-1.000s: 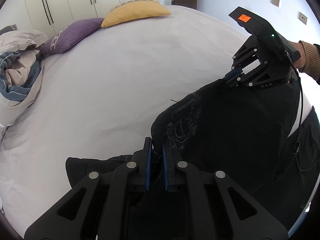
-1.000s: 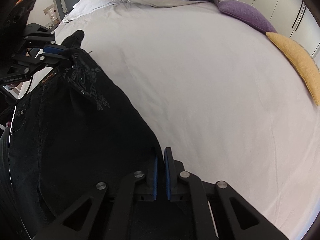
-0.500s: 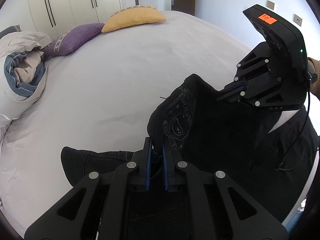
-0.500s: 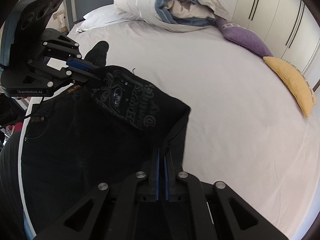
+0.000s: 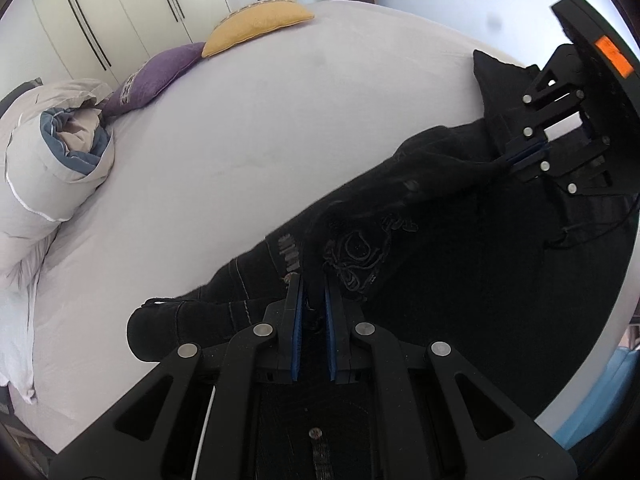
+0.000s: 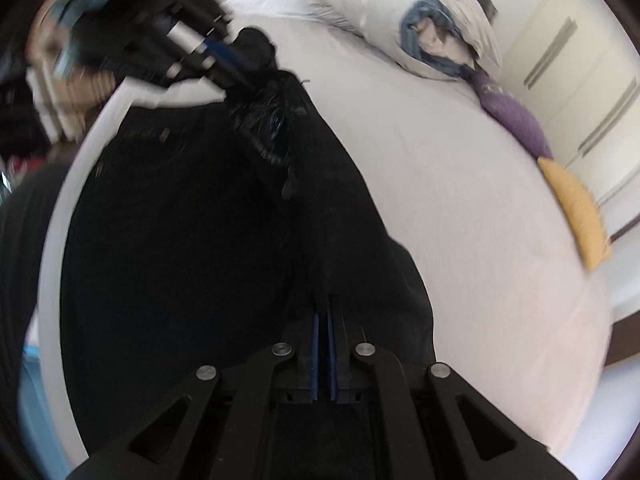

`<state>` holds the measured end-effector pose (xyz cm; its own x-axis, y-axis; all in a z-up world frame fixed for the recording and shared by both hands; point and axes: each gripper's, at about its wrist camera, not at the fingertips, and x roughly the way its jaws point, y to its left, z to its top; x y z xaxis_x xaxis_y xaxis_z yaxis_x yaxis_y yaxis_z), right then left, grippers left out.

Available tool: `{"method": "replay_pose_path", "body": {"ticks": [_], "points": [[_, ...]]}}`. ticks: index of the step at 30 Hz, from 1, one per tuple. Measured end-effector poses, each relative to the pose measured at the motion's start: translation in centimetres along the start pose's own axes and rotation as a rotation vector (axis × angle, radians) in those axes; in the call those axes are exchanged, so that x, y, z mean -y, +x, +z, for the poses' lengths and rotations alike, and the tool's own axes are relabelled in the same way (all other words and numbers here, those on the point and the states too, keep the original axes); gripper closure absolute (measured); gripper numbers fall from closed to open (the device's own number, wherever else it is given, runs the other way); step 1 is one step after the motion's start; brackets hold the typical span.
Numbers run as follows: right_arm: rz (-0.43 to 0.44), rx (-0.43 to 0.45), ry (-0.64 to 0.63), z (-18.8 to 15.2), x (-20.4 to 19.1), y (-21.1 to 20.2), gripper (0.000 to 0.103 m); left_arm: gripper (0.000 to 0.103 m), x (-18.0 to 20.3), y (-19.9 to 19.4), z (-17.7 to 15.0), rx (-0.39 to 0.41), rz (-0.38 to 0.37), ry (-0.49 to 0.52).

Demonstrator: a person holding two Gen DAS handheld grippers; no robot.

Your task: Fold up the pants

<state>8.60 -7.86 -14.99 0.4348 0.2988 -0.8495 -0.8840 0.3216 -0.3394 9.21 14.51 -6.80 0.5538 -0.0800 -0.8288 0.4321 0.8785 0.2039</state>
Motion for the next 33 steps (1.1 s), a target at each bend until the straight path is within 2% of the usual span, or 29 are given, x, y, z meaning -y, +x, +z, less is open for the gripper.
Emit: {"method": "replay_pose_path", "body": {"ticks": [2, 7, 11, 20, 28, 33], "points": [[-0.065, -0.015, -0.098, -1.1, -3.1, -1.1, 0.099, 0.095, 1.1, -0.6, -1.4, -0.009, -0.005, 0.027], [-0.129, -0.031, -0.220, -2.9, -8.2, -2.3, 0.099, 0.095, 4.4, -2.1, -5.1, -0.021, -0.003, 0.098], [-0.163, -0.053, -0.305, -3.5, -11.6, -2.2, 0.099, 0.094, 8.0, -2.6, -8.5, -0.044, 0.079, 0.233], [-0.184, -0.077, -0.440, -4.3, -16.3, -1.8, 0.099, 0.094, 13.3, -3.1, -14.5, -0.071, 0.242, 0.391], [-0.190, -0.087, -0.498, -4.3, -18.3, -2.1, 0.099, 0.094, 13.6, -3.1, -16.2, -0.063, 0.212, 0.347], [-0.189, -0.089, -0.515, -4.6, -20.1, -2.2, 0.099, 0.094, 11.7, -2.6, -16.3, -0.064, 0.189, 0.342]]}}
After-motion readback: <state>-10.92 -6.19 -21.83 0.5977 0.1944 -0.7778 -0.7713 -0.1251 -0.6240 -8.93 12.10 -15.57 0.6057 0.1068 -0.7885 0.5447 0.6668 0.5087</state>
